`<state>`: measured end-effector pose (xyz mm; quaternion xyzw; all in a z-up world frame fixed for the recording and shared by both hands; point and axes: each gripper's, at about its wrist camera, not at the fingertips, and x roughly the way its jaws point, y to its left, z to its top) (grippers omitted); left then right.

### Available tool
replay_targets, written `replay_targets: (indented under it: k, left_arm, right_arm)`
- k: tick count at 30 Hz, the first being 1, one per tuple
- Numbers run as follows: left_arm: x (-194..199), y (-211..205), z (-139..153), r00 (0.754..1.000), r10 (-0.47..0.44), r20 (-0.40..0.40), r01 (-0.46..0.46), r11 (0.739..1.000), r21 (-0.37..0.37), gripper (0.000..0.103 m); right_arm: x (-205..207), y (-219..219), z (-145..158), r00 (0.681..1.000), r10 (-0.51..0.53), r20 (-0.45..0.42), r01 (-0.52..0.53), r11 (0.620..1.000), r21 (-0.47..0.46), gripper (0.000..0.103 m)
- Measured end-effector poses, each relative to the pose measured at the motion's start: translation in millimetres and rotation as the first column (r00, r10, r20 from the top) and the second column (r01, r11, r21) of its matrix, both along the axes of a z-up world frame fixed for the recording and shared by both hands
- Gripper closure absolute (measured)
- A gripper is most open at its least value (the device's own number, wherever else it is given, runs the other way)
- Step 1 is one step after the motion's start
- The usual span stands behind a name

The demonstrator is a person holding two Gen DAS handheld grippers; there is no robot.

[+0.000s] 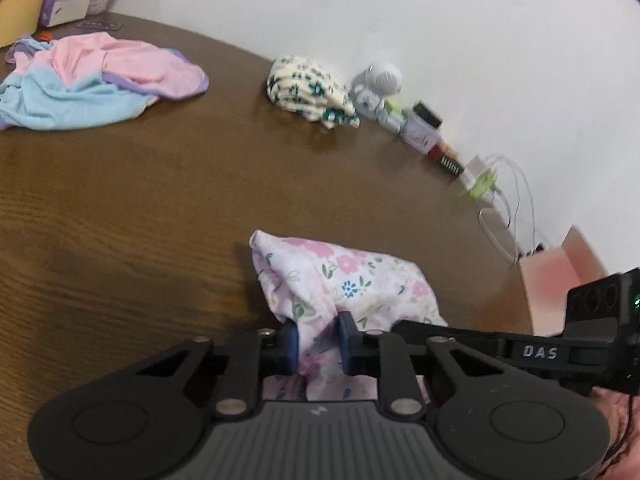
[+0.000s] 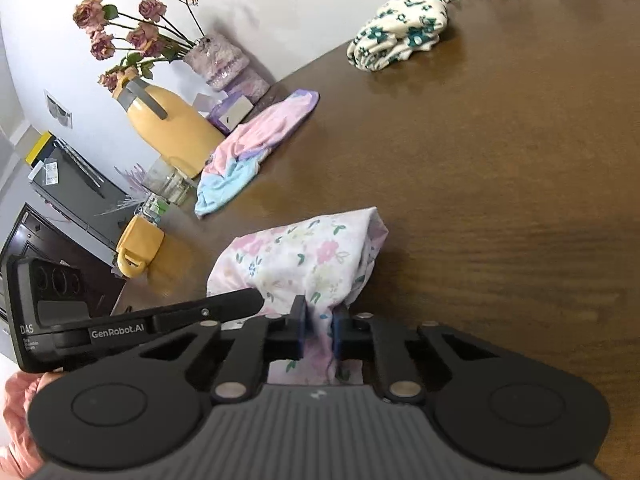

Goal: Fold clothes
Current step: 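Grasp the folded dress bundle with the left gripper while the right gripper grasps it too, then carry the bundle with both grippers and place it on the cream garment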

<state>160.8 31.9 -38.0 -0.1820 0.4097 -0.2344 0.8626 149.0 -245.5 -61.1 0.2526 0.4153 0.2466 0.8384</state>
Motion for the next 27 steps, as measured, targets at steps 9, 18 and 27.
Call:
replay_targets:
  k: [9, 18, 27]
  left_arm:
    - [12, -14, 38, 0.992, 0.005, 0.128, -0.002, 1.0, -0.024, 0.089]
    - [84, -38, 81, 0.97, 0.017, 0.241, -0.006, 0.999, -0.043, 0.089]
    - [209, -49, 112, 0.964, 0.056, 0.261, -0.047, 0.998, -0.041, 0.088]
  right_arm:
    - [17, -13, 40, 0.994, 0.005, 0.106, -0.002, 1.0, -0.028, 0.093]
    - [82, -36, 86, 0.98, -0.037, 0.197, 0.045, 0.998, -0.035, 0.093]
    - [209, -44, 114, 0.969, -0.074, 0.235, 0.083, 0.996, -0.031, 0.092]
